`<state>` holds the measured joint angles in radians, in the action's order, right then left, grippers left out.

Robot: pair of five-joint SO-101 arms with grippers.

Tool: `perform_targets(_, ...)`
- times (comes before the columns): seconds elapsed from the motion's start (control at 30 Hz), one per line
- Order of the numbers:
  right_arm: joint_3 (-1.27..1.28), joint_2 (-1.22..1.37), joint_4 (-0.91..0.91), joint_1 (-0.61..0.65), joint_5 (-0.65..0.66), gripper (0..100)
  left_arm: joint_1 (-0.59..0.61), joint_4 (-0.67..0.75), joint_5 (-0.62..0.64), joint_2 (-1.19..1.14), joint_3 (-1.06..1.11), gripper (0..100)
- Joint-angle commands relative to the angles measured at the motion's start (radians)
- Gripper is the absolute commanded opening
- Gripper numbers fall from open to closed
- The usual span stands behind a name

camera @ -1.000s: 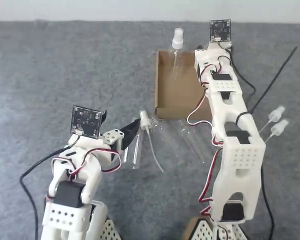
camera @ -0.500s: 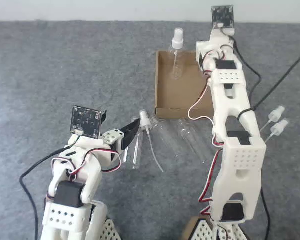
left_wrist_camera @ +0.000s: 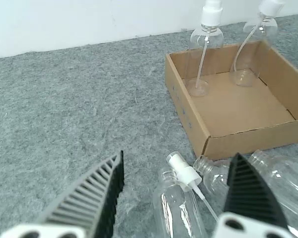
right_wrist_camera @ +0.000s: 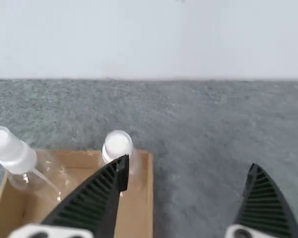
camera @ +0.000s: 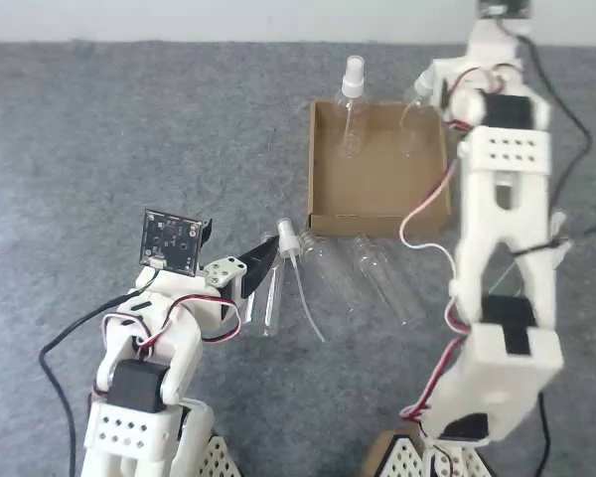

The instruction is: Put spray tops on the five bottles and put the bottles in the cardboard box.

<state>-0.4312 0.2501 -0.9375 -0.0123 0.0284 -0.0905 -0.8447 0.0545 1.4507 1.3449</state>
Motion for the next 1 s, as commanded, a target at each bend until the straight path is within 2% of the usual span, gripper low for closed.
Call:
perform_targets(0.0,-0.069,-0.193,-0.193,-0.025,-0.006,30.8,0.005,0.029,-0.008,0.012,-0.01,31)
perform_targets(0.3,-0.068,-0.372,-0.75,0.105,-0.006,31.0,0.023,0.029,-0.006,0.012,-0.008,31)
perform_targets(0.4,-0.068,-0.415,-0.857,0.084,-0.005,31.0,0.048,0.029,-0.005,0.012,-0.013,31)
perform_targets(0.47,-0.051,-0.432,-0.854,0.002,0.02,31.0,0.048,0.035,-0.005,0.012,-0.013,31)
perform_targets(0.57,-0.012,-0.426,-0.809,-0.173,0.13,31.0,0.048,0.049,-0.006,0.009,-0.007,31)
perform_targets(0.7,0.11,-0.358,-0.628,-0.371,0.175,31.0,0.048,0.048,-0.006,0.009,-0.007,31)
perform_targets(0.8,0.219,-0.26,-0.452,-0.447,0.163,31.0,0.048,0.048,-0.003,0.012,-0.008,31)
perform_targets(0.97,0.249,-0.061,-0.262,-0.464,0.038,30.9,0.048,0.028,-0.003,0.008,-0.004,31)
